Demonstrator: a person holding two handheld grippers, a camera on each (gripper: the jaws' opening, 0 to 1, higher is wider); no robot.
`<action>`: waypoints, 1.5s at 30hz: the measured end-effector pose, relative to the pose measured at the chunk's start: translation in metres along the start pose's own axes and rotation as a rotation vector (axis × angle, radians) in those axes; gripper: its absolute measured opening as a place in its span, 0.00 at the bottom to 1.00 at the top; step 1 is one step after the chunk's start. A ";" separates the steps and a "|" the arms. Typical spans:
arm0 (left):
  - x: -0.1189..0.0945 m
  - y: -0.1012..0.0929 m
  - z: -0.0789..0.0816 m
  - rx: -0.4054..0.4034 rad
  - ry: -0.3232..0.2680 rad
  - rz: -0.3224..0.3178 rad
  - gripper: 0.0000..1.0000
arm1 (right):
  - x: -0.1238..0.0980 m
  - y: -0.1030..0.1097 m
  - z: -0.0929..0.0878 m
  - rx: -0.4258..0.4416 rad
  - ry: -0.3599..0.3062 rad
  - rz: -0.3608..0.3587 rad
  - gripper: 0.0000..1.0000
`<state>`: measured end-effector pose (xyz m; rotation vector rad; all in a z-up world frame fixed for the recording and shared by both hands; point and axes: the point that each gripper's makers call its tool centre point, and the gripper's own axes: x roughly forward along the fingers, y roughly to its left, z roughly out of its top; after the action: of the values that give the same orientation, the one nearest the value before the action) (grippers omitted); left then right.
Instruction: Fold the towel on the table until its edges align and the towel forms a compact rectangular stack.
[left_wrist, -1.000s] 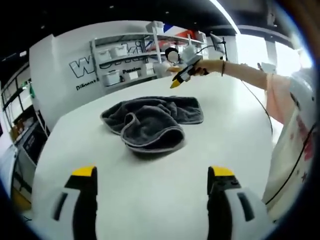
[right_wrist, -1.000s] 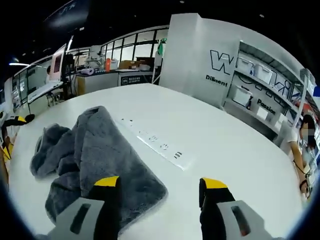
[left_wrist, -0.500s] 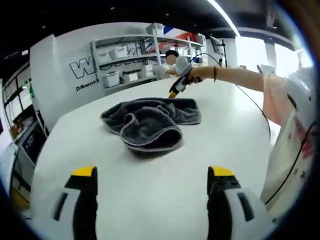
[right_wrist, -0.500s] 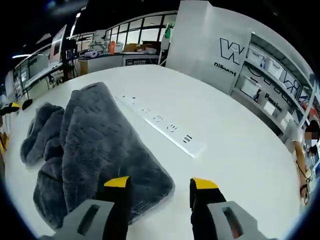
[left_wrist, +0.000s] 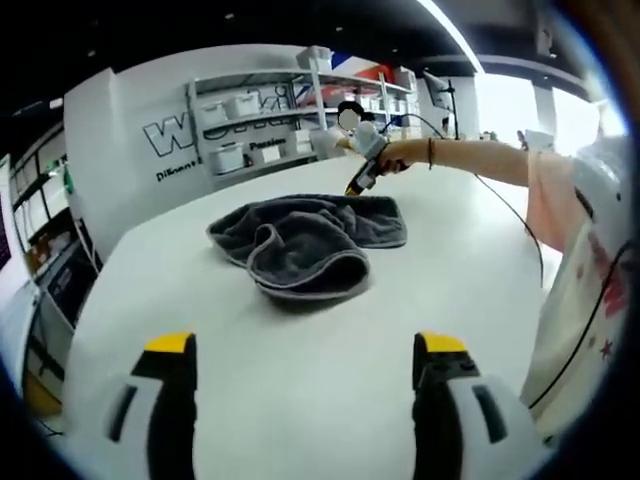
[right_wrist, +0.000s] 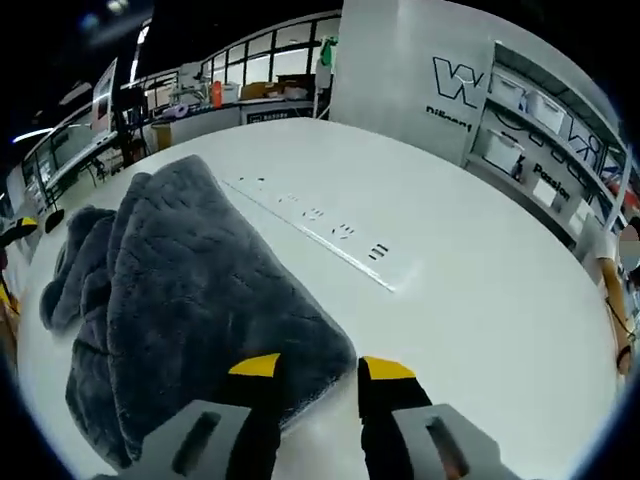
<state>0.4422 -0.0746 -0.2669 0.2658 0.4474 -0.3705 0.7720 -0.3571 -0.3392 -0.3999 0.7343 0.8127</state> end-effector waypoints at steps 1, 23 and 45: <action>0.000 0.000 0.000 0.000 0.000 0.000 0.93 | 0.000 0.003 0.000 0.003 -0.001 0.012 0.22; -0.004 0.000 0.000 0.006 -0.006 0.005 0.90 | -0.047 -0.004 0.045 0.004 -0.152 0.038 0.05; 0.002 -0.006 -0.004 0.020 0.012 -0.025 0.90 | -0.134 -0.088 0.051 -0.010 -0.133 -0.156 0.05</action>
<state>0.4397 -0.0794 -0.2723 0.2821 0.4591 -0.3978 0.7996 -0.4514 -0.2029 -0.4034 0.5683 0.6892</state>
